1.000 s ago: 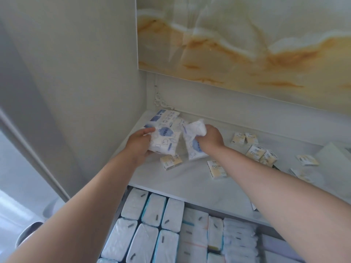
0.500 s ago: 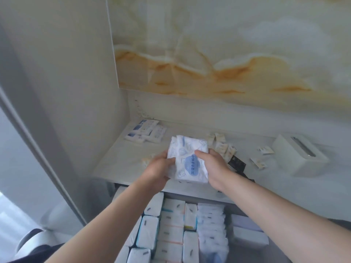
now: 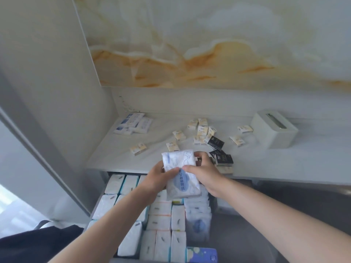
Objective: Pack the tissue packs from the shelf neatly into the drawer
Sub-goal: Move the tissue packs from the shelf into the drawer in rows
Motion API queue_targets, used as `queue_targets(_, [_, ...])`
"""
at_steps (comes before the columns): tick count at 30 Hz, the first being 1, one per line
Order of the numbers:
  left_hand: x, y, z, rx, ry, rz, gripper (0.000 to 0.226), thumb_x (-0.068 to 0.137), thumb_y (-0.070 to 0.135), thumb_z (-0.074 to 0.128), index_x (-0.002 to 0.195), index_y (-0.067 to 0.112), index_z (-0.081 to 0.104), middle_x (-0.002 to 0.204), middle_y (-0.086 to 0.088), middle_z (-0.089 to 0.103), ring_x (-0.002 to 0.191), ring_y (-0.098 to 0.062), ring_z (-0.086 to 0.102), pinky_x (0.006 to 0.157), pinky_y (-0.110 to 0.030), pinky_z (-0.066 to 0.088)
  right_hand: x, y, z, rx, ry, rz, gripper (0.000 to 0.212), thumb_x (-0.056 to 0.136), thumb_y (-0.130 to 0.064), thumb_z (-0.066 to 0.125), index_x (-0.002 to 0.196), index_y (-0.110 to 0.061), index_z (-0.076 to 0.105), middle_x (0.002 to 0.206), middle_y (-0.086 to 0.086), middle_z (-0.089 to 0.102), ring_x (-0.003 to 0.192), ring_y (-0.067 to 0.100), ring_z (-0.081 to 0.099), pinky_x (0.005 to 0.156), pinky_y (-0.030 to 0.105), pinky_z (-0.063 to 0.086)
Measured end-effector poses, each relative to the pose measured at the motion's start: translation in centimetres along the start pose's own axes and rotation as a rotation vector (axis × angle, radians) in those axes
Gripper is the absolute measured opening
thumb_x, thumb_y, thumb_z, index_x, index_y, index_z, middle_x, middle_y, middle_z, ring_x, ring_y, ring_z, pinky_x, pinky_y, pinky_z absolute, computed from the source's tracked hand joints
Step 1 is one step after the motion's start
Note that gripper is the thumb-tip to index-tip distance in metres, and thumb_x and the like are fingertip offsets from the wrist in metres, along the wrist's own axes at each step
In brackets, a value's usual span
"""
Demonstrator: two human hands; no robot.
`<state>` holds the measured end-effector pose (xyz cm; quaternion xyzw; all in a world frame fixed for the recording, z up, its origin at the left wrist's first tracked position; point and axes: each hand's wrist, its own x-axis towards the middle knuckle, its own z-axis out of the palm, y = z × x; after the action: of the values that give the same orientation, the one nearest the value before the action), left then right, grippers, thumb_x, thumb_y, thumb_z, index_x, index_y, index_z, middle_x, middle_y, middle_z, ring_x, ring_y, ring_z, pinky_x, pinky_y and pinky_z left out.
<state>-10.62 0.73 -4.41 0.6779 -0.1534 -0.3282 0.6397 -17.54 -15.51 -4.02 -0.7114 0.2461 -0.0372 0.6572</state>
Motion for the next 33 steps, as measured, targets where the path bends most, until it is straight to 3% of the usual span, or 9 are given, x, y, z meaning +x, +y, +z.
queue_targets(4, [-0.8,-1.8,1.0,0.1,-0.045,-0.056,0.022,0.091,0.008,0.065,0.112,0.013,0.065,0.104,-0.008,0.074,0.097,-0.024,0.072,0.087,-0.04,0.057,-0.4,1.5,-2.1,-0.196,-0.059,0.027,0.079,0.072,-0.039,0.078,0.139,-0.04,0.035,0.12,0.002,0.056,0.109,0.021,0.061,0.096,0.043,0.051])
queue_targets(8, [-0.7,-4.4,1.9,0.335,-0.018,-0.08,0.034,0.082,0.013,0.076,0.112,0.017,0.062,0.099,-0.005,0.074,0.09,-0.02,0.072,0.086,-0.042,0.058,-1.1,2.9,-4.3,-0.528,-0.216,0.001,0.051,0.075,-0.031,0.078,0.123,-0.027,0.061,0.11,-0.002,0.065,0.099,0.022,0.066,0.086,0.035,0.055])
queue_targets(10, [-0.8,-5.5,2.6,0.459,-0.011,-0.009,0.048,0.077,0.014,0.079,0.117,0.025,0.056,0.097,-0.004,0.071,0.084,-0.019,0.069,0.077,-0.034,0.059,-1.6,3.4,-5.0,-0.765,-0.287,0.004,0.046,0.077,-0.029,0.076,0.12,-0.026,0.06,0.109,-0.009,0.061,0.098,0.016,0.062,0.082,0.027,0.051])
queue_targets(13, [-0.9,-7.3,4.1,0.751,-0.092,0.086,0.04,0.077,0.024,0.077,0.112,0.032,0.059,0.095,0.006,0.068,0.082,-0.01,0.064,0.069,-0.017,0.05,-2.1,4.6,-5.5,-1.068,-0.393,-0.009,0.052,0.078,-0.027,0.071,0.127,-0.028,0.056,0.117,-0.007,0.053,0.103,0.016,0.056,0.083,0.028,0.048])
queue_targets(15, [-0.8,-8.7,4.9,0.822,-0.152,0.078,0.033,0.076,0.026,0.075,0.105,0.031,0.059,0.091,0.008,0.067,0.081,-0.011,0.063,0.069,-0.021,0.05,-2.4,5.6,-5.5,-1.151,-0.454,0.005,0.052,0.079,-0.023,0.07,0.129,-0.025,0.057,0.115,-0.005,0.052,0.1,0.016,0.053,0.079,0.029,0.047])
queue_targets(23, [-0.3,-13.4,5.0,1.247,-0.334,0.165,0.041,0.08,0.03,0.06,0.121,0.029,0.056,0.111,0.005,0.062,0.1,-0.017,0.056,0.086,-0.033,0.048,-3.6,12.3,-3.2,-1.157,-0.446,-0.046,0.016,0.081,-0.008,0.061,0.096,-0.012,0.06,0.097,0.006,0.062,0.087,0.026,0.059,0.063,0.031,0.04])
queue_targets(27, [-0.1,-15.1,4.9,1.36,-0.314,0.284,0.04,0.086,0.026,0.057,0.125,0.025,0.056,0.113,0.002,0.061,0.103,-0.019,0.051,0.089,-0.03,0.044,-3.4,14.3,-2.5,-1.211,-0.386,-0.006,0.026,0.084,-0.019,0.065,0.108,-0.013,0.057,0.108,0.006,0.061,0.094,0.025,0.059,0.069,0.031,0.042])
queue_targets(30, [0.4,-15.8,5.3,1.421,-0.279,0.319,0.037,0.087,0.025,0.057,0.124,0.022,0.057,0.118,0.002,0.05,0.108,-0.019,0.045,0.092,-0.032,0.044,-2.8,14.4,-3.1,-1.281,-0.279,0.214,0.038,0.078,-0.031,0.07,0.11,-0.012,0.058,0.102,0.003,0.064,0.086,0.022,0.061,0.063,0.029,0.046])
queue_targets(33, [0.6,-16.1,5.4,1.459,-0.257,0.33,0.036,0.087,0.023,0.057,0.123,0.02,0.056,0.123,0.002,0.041,0.112,-0.02,0.041,0.095,-0.033,0.044,-2.3,15.1,-3.9,-1.066,-0.275,0.489,0.072,0.08,-0.033,0.073,0.136,-0.007,0.037,0.119,0.008,0.058,0.091,0.025,0.06,0.061,0.034,0.055])
